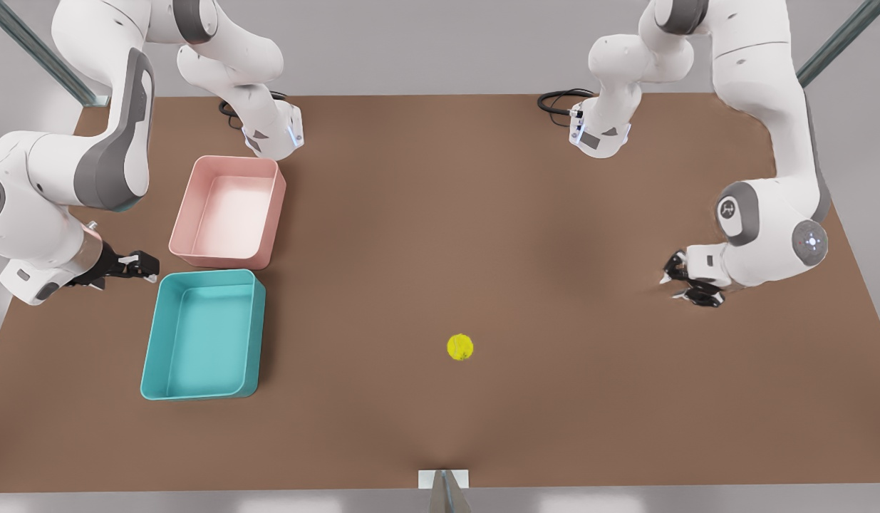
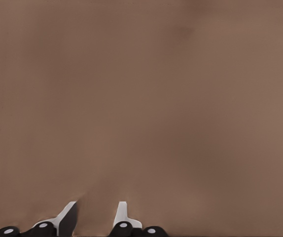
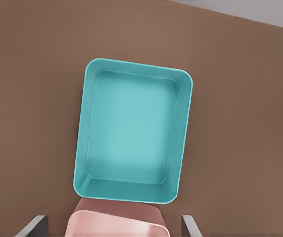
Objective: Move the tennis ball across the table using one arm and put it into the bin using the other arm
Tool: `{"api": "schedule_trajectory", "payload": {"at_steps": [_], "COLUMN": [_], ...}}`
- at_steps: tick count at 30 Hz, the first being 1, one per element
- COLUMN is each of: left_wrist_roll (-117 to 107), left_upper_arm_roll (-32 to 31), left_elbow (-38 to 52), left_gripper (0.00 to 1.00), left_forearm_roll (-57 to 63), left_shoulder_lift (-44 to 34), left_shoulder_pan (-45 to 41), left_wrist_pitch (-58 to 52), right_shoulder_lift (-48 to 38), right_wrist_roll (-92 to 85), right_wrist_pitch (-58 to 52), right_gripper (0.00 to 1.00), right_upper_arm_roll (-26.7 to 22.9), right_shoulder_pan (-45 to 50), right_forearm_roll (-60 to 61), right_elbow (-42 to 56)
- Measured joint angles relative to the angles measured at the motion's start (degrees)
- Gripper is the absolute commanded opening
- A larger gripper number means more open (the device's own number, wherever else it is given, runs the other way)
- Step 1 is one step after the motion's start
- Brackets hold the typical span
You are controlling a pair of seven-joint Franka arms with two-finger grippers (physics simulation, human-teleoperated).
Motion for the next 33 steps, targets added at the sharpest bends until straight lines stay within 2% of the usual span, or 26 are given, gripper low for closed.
{"api": "schedule_trajectory", "payload": {"at_steps": [1,3,9,17,21,28,33], "left_wrist_roll": [-2.77,-7.90,-20.62,-32.22,-36.40,-41.80,-44.54], "left_upper_arm_roll": [-0.92,-2.16,-6.24,-6.74,-6.75,-6.75,-6.78], "left_elbow": [5.39,10.61,13.79,13.78,13.76,13.71,13.79], "left_gripper": [1.00,1.00,1.00,1.00,1.00,1.00,1.00], "left_forearm_roll": [1.85,4.58,6.94,4.62,4.60,4.56,4.56], "left_shoulder_lift": [-0.23,-0.48,-0.71,-0.55,-0.20,-0.15,-0.27], "left_shoulder_pan": [-0.87,-2.76,-2.45,-1.22,-1.58,-1.56,-1.54], "left_wrist_pitch": [-4.41,-11.31,-21.87,-24.03,-24.24,-24.44,-24.58], "right_shoulder_lift": [1.00,5.43,18.09,25.29,29.02,31.43,34.11], "right_wrist_roll": [0.01,0.03,0.17,0.31,0.23,-0.42,-9.32], "right_wrist_pitch": [0.03,0.26,8.01,21.63,26.17,30.05,29.17], "right_gripper": [1.00,1.00,1.00,1.00,1.00,1.00,1.00], "right_upper_arm_roll": [0.10,0.49,0.76,0.64,0.17,0.31,2.33], "right_shoulder_pan": [0.24,2.62,9.40,9.91,9.67,9.59,10.12], "right_forearm_roll": [0.07,0.45,4.08,8.31,8.58,8.72,8.64], "right_elbow": [0.48,2.93,6.58,6.84,10.52,10.12,9.48]}}
